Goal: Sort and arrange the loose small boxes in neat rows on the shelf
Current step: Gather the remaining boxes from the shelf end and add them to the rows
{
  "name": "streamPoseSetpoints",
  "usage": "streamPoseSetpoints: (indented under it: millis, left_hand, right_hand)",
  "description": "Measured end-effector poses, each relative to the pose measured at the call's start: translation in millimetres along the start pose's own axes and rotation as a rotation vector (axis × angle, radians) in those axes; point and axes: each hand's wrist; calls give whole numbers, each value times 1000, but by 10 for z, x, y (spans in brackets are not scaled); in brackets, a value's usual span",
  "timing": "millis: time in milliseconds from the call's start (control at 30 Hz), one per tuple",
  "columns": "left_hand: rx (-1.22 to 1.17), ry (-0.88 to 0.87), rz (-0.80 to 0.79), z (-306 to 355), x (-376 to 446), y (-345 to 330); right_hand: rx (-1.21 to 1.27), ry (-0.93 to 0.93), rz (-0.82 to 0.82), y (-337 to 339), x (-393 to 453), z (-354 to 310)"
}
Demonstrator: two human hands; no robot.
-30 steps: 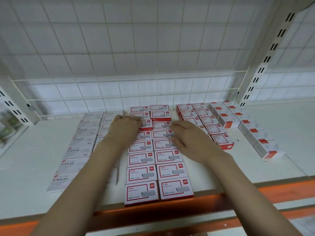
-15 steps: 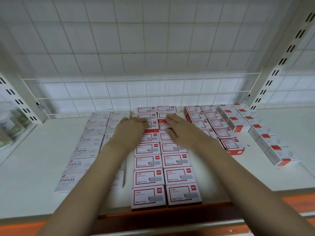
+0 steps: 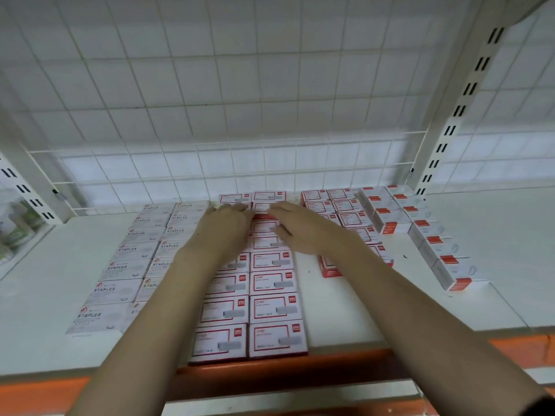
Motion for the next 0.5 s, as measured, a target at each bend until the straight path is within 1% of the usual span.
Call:
streamPoseSetpoints:
  millis: [100, 200, 333, 400, 500]
  left_hand:
    - [36, -11, 36, 321, 123, 152]
    - [37, -28, 88, 811, 304, 327]
    - [-34, -64, 178, 1768, 554, 546]
    - [-88, -108, 228, 2326, 698, 624]
    - [-173, -179, 250, 3151, 897, 720]
  right_hand:
    - [23, 32, 94, 200, -208, 174]
    - [2, 10, 190, 455, -583, 539]
    - [-7, -81, 282, 647, -1342, 1314]
    - [-12, -146, 297, 711, -1812, 1769]
    - [-24, -267, 304, 794, -2489, 2425]
Point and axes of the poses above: each hand's wrist, its own x-axis towards the middle knuckle, its own y-axis out of the back of the hand, z = x × y, and after that the axes turned 14 degrees about -y, right-handed
